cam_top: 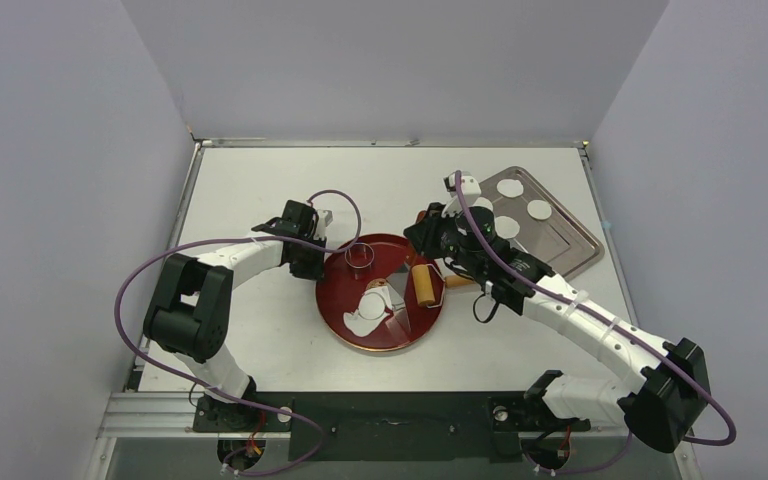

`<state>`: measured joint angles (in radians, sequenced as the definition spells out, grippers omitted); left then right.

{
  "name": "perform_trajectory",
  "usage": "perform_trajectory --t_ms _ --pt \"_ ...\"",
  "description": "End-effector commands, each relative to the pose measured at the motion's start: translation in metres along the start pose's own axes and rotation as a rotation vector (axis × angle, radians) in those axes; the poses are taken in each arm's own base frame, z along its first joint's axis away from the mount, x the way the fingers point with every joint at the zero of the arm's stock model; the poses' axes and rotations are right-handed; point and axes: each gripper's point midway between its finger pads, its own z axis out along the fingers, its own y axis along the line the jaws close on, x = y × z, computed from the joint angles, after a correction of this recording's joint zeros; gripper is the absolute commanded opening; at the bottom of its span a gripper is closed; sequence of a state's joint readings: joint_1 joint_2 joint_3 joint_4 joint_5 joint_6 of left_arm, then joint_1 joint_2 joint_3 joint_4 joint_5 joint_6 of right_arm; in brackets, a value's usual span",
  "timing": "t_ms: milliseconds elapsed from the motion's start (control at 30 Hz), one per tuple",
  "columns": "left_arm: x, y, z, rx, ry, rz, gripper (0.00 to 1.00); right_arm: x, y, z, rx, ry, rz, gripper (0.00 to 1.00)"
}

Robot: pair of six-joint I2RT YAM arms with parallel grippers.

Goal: Roll out the dumpling wrappers from the dough
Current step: Remove the dumpling wrapper from the work surface.

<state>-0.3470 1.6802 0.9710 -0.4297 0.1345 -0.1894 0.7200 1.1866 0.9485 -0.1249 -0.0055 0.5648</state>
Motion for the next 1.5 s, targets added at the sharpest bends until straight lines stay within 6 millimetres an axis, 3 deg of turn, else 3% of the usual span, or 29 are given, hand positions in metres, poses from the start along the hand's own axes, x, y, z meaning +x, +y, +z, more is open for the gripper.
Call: perform_trajectory --t_ms 0,500,900,1467 --pt "-0.016 0.000 -0.008 -0.003 -0.049 0.036 0.00 -0.011 0.000 0.007 -0.005 -0.076 0.021 0.00" --pt "-0.016 0.000 -0.009 -0.002 -0.051 0.038 0.00 -0.037 0.015 0.002 -0.065 -0.172 0.042 0.00" --pt "-0.017 -0.001 -0.010 0.000 -0.057 0.039 0.00 -0.015 -0.002 0.015 -0.018 -0.142 0.022 0.00" --pt "-0.015 0.000 -0.010 -0.004 -0.055 0.044 0.00 -0.040 -0.021 0.011 0.078 -0.299 0.051 0.00"
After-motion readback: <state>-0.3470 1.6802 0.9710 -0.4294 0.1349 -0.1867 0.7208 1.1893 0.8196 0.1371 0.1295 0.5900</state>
